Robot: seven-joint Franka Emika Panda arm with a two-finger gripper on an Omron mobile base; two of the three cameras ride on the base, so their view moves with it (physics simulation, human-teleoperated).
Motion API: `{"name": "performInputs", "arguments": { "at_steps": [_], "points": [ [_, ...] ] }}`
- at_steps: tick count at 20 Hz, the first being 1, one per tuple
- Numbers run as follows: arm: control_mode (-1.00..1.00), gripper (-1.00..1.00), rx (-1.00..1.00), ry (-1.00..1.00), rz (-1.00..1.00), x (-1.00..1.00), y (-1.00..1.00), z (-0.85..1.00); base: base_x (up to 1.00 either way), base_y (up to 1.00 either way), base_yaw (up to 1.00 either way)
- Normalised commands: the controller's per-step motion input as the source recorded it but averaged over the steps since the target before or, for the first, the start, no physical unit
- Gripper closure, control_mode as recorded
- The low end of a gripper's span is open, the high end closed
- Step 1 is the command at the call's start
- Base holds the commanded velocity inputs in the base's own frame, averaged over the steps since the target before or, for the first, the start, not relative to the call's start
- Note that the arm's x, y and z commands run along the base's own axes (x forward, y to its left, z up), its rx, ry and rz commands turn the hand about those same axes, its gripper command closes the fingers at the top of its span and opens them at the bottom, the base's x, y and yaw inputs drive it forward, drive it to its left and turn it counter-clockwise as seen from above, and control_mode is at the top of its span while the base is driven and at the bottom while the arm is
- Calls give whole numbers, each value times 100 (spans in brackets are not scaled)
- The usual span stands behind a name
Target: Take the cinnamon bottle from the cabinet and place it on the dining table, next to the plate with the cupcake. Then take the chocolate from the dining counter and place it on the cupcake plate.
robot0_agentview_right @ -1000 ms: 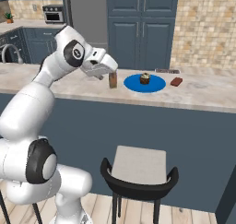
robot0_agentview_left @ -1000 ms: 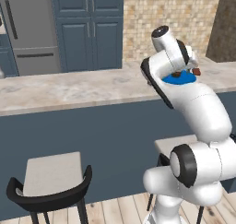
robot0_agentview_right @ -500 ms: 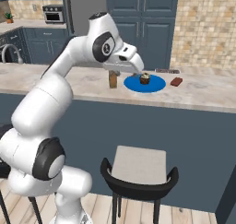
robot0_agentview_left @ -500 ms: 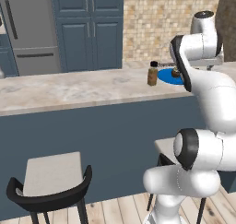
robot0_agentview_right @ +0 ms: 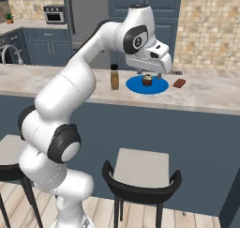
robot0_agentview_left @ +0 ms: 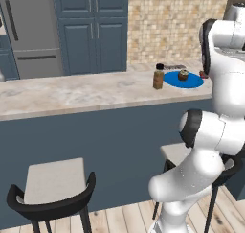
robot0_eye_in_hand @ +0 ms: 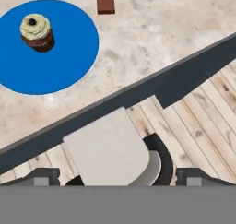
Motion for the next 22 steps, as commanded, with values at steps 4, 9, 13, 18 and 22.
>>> {"name": "performInputs", "arguments": {
  "at_steps": [4, 9, 13, 18, 22],
  "points": [
    [-100, -100, 0, 2, 0, 22, -54, -4, 0, 0, 0],
    [-100, -100, -1, 0, 0, 37, -43, -13, 0, 0, 0],
    [-100, -100, 1, 0, 0, 34, -43, -26, 0, 0, 0],
    [-100, -100, 0, -5, 0, 42, -25, -23, 0, 0, 0],
    [-100, -100, 0, -2, 2, 43, -13, -14, 0, 0, 0]
  ]
}}
